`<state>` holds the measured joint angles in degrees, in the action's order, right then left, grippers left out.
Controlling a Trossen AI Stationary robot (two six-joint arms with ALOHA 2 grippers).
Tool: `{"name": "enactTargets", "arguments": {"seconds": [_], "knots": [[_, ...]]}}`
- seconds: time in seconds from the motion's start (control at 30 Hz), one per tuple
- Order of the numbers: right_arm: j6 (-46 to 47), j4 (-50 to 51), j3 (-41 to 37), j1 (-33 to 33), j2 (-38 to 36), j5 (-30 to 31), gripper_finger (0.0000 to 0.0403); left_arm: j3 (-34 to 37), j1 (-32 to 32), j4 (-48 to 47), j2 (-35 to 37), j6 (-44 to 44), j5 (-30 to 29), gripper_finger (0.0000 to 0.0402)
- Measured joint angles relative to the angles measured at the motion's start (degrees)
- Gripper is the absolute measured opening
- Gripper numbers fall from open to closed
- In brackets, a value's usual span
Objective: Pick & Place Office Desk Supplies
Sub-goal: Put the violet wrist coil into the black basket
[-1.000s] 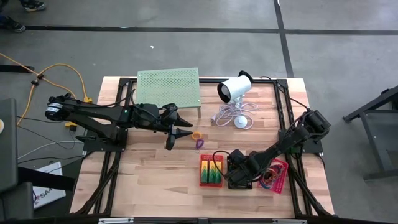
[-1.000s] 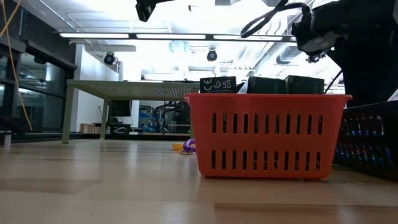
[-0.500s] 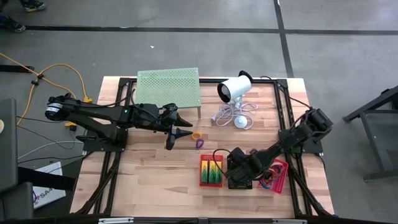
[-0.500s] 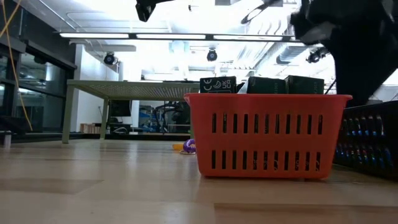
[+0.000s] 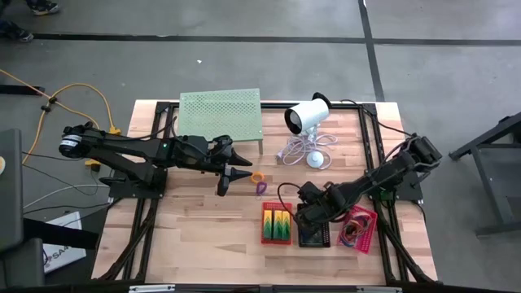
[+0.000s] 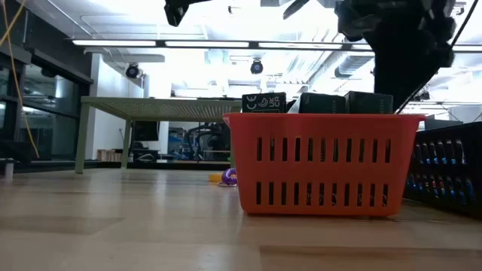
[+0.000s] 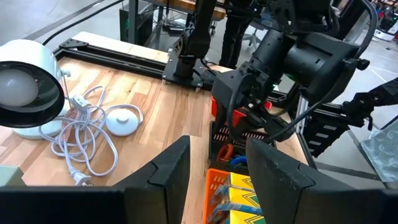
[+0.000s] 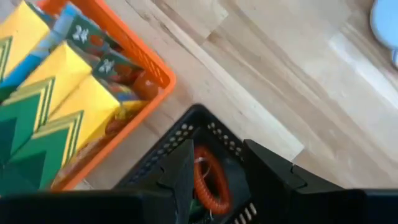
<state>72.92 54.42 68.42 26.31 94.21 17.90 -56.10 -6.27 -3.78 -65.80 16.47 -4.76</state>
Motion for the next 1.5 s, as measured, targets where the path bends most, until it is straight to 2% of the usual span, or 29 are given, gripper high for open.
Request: {"name": "enactTargets", "arguments": {"seconds": [0.37,0.8,1.1,1.5], "knots": [[-21.35,-8.42,0.0,-9.04,0.0,-0.51,0.0126,0.0,-0.01,0.01,0.0,0.0,0.0,0.0152],[-48.34,-23.06,0.0,-21.49,0.55,-7.26,0.0126,0.0,0.0,0.01,0.0,0.0,-0.01,0.0152],[-53.38,-26.12,-0.09,-24.94,1.96,-12.5,0.0126,0.0,-0.01,-0.03,0.0,0.0,0.01,0.0152],[-57.61,-36.81,0.08,-25.98,10.81,-16.67,0.0126,0.0,0.01,1.02,-0.04,0.0,0.01,0.0152]]}}
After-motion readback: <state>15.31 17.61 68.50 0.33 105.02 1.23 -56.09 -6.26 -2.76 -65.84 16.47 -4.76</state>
